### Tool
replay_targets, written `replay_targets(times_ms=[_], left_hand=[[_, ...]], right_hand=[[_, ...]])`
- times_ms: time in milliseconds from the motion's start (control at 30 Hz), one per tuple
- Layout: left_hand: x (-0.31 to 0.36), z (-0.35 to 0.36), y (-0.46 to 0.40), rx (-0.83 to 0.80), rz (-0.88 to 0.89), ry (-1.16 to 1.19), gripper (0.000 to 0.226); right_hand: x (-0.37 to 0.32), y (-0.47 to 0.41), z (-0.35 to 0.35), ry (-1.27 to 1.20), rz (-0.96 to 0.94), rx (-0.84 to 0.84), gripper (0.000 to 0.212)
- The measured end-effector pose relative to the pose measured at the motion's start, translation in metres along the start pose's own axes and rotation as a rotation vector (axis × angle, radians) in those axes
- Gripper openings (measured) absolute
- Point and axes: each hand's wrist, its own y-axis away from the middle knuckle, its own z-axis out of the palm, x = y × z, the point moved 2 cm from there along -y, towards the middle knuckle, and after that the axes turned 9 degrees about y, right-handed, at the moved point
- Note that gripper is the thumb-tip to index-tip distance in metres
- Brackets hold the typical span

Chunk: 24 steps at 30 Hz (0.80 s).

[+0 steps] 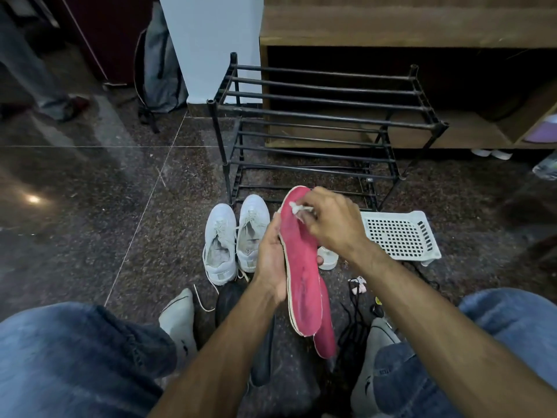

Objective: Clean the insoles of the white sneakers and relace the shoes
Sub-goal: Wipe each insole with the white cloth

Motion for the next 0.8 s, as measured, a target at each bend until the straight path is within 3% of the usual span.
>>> replay_targets(times_ms=[100,233,333,433,500,567,633,700,800], left_hand=[[0.0,0.002,0.003,-0.032,-0.035,0.01,0.057],[-0.001,-0.001,0.001,-0.006,-0.072,0.096,0.064],[-0.004,0.002,0.002,-0.037,-0.07,0.047,0.062],[-0.009,0.003,0.0,-0.1,-0.071,-0.079,0.059],[-0.011,0.002,0.001,-0.107,-0.082,-0.139,0.065],[-0.009,0.004,0.006,-0.102,-0.058,-0.115,0.062],[-0.007,0.005,0.01,-0.092,-0.041,0.0,0.06],[-0.007,0.006,0.012,-0.099,-0.044,0.07,0.06],[-0.012,0.008,0.013,-0.131,-0.036,-0.05,0.057]], right_hand=[[0.002,0.002,-0.003,-0.136,0.098,0.083,0.019],[-0.013,0.028,-0.006,-0.236,-0.071,-0.046,0.011],[-0.016,0.032,-0.015,-0.09,-0.154,-0.061,0.014],[-0.003,0.012,-0.023,0.019,0.023,0.075,0.015],[0.005,0.004,-0.026,-0.046,0.155,0.162,0.013],[0.002,0.009,-0.024,-0.189,0.123,0.148,0.009],[-0.011,0.026,-0.018,-0.294,0.006,0.021,0.007],[-0.02,0.041,-0.015,-0.277,-0.069,-0.071,0.009],[-0.011,0.028,-0.019,-0.178,0.024,0.042,0.011]])
